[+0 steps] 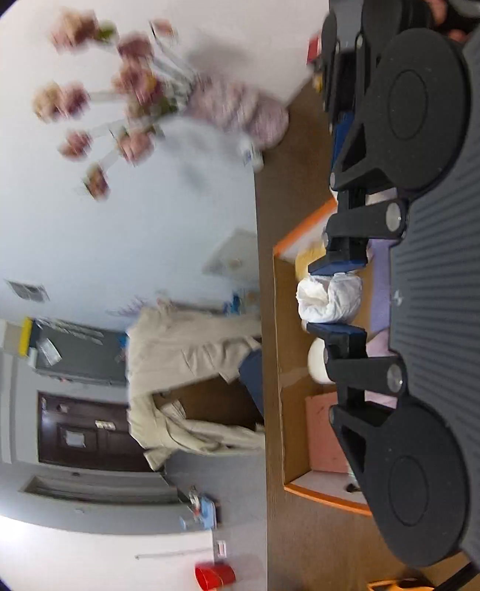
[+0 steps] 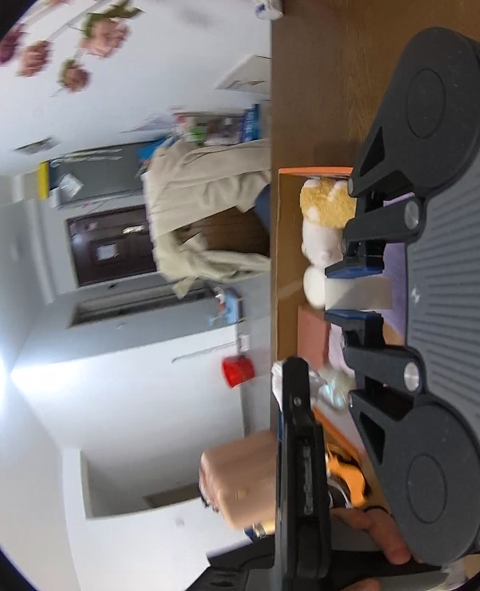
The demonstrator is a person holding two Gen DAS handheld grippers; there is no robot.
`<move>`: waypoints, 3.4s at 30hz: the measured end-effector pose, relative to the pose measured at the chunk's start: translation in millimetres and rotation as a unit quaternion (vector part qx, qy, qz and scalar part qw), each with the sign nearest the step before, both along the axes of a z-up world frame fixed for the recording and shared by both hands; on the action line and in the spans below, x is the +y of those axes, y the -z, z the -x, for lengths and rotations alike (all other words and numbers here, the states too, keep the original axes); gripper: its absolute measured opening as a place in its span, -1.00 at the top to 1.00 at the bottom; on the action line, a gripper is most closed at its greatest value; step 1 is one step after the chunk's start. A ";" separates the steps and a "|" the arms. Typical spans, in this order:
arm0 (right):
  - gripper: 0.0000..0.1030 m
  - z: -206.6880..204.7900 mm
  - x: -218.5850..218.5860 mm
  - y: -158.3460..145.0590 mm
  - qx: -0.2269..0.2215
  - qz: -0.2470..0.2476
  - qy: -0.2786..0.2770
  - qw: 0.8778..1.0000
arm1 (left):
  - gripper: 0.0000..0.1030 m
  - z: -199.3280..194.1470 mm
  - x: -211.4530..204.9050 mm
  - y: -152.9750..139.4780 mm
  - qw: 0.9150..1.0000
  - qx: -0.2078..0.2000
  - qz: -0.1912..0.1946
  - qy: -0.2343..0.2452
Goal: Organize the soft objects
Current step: 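Carry the white cloth into the box and open both tools, then move both tools back to the blue tissue pack, then close both tools together on the blue tissue pack, then carry the tissue pack into the box and open both tools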
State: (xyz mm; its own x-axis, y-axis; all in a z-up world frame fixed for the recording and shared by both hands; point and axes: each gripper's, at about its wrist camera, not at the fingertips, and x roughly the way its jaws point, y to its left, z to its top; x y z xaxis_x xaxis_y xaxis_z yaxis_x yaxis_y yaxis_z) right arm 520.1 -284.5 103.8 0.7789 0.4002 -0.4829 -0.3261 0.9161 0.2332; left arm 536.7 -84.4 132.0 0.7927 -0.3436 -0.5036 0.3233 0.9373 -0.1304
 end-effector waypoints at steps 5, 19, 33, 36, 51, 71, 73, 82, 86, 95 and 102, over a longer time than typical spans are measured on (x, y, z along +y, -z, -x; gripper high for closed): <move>0.62 -61.8 4.3 28.5 0.038 0.005 0.012 0.999 | 0.45 -76.8 -5.4 41.8 0.996 0.080 0.020 -0.020; 0.13 -50.4 -7.5 13.7 0.009 -0.008 0.040 0.999 | -0.41 -67.2 25.3 24.7 0.996 0.068 0.031 -0.048; -0.49 149.1 0.4 -58.2 -0.124 0.043 0.005 0.991 | -0.89 171.8 73.9 -47.8 0.993 -0.108 -0.053 -0.007; -0.59 191.9 8.0 -52.4 -0.135 0.045 -0.011 0.990 | -0.97 219.3 82.5 -37.6 0.989 -0.131 -0.070 -0.021; -0.71 305.0 32.0 53.5 -0.069 0.003 -0.025 0.997 | -1.00 363.3 111.6 74.9 0.990 -0.078 -0.047 -0.111; -0.12 258.4 71.3 79.6 0.019 -0.035 -0.089 0.995 | 0.39 299.9 121.6 109.8 0.992 0.054 0.056 -0.101; -0.04 245.8 81.6 85.4 0.036 -0.038 -0.100 0.994 | 0.43 293.7 123.8 115.4 0.991 0.072 0.063 -0.098; 0.55 215.7 107.9 103.4 0.091 -0.052 -0.126 0.986 | 0.45 273.5 142.2 126.4 0.983 0.107 0.128 -0.079; 0.61 215.4 108.0 103.5 0.094 -0.056 -0.127 0.986 | 0.43 275.7 144.0 122.6 0.981 0.124 0.130 -0.077; 0.61 216.6 106.7 102.7 0.091 -0.055 -0.125 0.986 | 0.51 276.9 139.6 123.6 0.982 0.114 0.132 -0.070; 0.63 218.1 103.6 96.7 0.088 -0.055 -0.112 0.988 | 0.58 270.5 135.1 116.6 0.984 0.103 0.128 -0.073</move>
State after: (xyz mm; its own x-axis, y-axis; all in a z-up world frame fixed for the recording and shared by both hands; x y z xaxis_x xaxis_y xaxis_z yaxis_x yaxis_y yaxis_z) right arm 302.0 -180.9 7.0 0.5718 0.6109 -0.5476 -0.4636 0.7913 0.3987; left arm 266.2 50.7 15.5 0.7336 -0.3707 -0.5696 0.1306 0.8994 -0.4172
